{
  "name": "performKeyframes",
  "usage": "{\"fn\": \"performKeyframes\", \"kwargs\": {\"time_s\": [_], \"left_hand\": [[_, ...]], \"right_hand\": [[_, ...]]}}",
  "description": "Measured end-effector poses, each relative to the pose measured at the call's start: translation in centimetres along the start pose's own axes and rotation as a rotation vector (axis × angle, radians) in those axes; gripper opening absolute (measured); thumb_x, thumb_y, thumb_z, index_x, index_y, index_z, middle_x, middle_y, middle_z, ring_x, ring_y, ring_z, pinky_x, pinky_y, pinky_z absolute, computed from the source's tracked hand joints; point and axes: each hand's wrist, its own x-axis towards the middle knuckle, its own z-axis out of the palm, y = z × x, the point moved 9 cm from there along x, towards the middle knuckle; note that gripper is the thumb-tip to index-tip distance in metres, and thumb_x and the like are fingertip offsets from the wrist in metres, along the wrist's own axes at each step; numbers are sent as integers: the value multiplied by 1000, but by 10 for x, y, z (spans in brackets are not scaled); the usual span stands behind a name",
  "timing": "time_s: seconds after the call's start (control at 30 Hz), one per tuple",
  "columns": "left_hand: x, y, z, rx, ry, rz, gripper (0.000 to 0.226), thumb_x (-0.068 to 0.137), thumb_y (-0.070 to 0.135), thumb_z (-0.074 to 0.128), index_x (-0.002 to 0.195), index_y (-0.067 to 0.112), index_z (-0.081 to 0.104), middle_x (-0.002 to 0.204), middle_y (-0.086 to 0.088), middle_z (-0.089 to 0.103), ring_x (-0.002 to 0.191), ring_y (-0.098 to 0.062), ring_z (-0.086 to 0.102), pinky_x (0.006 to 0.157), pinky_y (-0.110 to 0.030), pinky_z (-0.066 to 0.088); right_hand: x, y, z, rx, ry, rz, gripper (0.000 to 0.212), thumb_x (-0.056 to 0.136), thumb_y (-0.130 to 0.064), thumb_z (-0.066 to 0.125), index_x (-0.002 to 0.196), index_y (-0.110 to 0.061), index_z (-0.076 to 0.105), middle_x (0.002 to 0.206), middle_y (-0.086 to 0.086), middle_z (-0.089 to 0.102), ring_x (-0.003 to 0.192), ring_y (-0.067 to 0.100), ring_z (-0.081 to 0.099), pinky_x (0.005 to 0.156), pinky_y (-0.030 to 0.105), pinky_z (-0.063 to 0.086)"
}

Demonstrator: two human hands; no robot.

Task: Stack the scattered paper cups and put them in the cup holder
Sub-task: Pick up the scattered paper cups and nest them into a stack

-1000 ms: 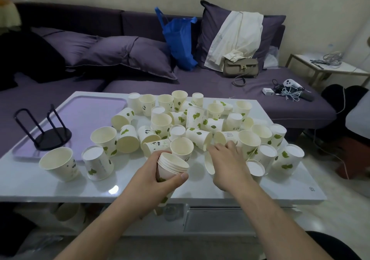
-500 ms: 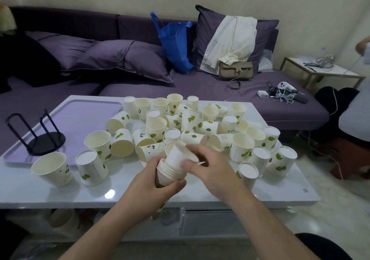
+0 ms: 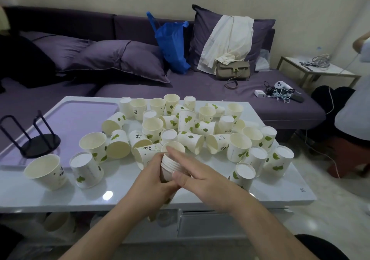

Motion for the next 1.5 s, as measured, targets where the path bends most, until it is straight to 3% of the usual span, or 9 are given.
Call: {"fn": "performKeyframes", "kwargs": {"time_s": [0.1, 0.2, 0.3, 0.4, 0.53, 0.67, 1.13, 1.33, 1.5], "left_hand": [[7, 5, 11, -6, -18, 16, 51, 88, 32, 86, 124, 45, 53, 109, 19, 74, 102, -2, 71, 78, -18, 56], [13, 8, 18, -46, -34, 17, 50, 86, 51, 86, 125, 45, 56, 107, 25, 74, 99, 1, 72, 83, -26, 60], [18, 13, 24, -27, -46, 27, 51, 86, 57, 85, 126, 43, 56, 107, 34, 69, 97, 9, 67, 80, -23, 56], [22, 18, 31, -24, -51, 23, 51, 86, 56, 84, 125, 44, 54, 105, 23, 70, 96, 16, 64, 72, -16, 54], [28, 21, 37, -43, -75, 23, 48, 85, 58, 84, 121, 45, 55, 107, 30, 69, 95, 11, 66, 76, -21, 58], [34, 16, 28, -75, -61, 5, 46, 84, 54, 87, 120, 45, 59, 109, 26, 72, 97, 0, 70, 76, -24, 62], [38, 21, 28, -88, -97, 42, 49, 82, 52, 88, 122, 41, 62, 113, 22, 74, 101, -3, 72, 82, -22, 62], [25, 29, 29, -128, -122, 50, 41, 88, 39, 88, 120, 39, 62, 108, 11, 73, 95, -20, 70, 74, -38, 61], [13, 31, 28, -79, -113, 87, 46, 87, 41, 88, 123, 40, 59, 110, 30, 68, 100, 2, 68, 78, -15, 58]], "right_hand": [[-4, 3, -8, 10, -13, -13, 56, 111, -40, 54, 163, -49, 34, 162, -35, 35, 146, -20, 30, 117, 12, 28], [-5, 11, -45, 62, 215, 36, 45, 105, -45, 57, 150, -48, 55, 153, -29, 54, 142, -9, 45, 118, 25, 37], [-7, 22, -112, -69, 613, 139, 20, 100, -27, 65, 117, -29, 75, 112, -17, 73, 107, -2, 65, 92, 22, 52], [0, 44, -181, -344, 829, 342, 13, 96, -14, 59, 100, -17, 71, 93, -7, 69, 89, 15, 66, 68, 26, 49], [32, 96, -244, -734, 712, 647, 13, 93, -20, 61, 100, -9, 60, 108, 14, 71, 106, 38, 66, 85, 40, 52], [58, 137, -275, -927, 549, 799, 21, 92, -33, 63, 100, -14, 61, 116, 13, 73, 111, 35, 67, 94, 41, 46], [59, 117, -301, -1219, 629, 711, 21, 95, -9, 58, 112, -9, 69, 112, 16, 74, 106, 37, 72, 93, 42, 48], [-2, 58, -316, -663, 996, 396, 21, 101, -19, 62, 105, -12, 81, 107, 14, 78, 97, 35, 72, 81, 39, 58], [-11, 13, -198, -89, 658, 107, 36, 97, 3, 65, 97, -29, 82, 81, 2, 79, 59, 9, 66, 52, 23, 51]]}}
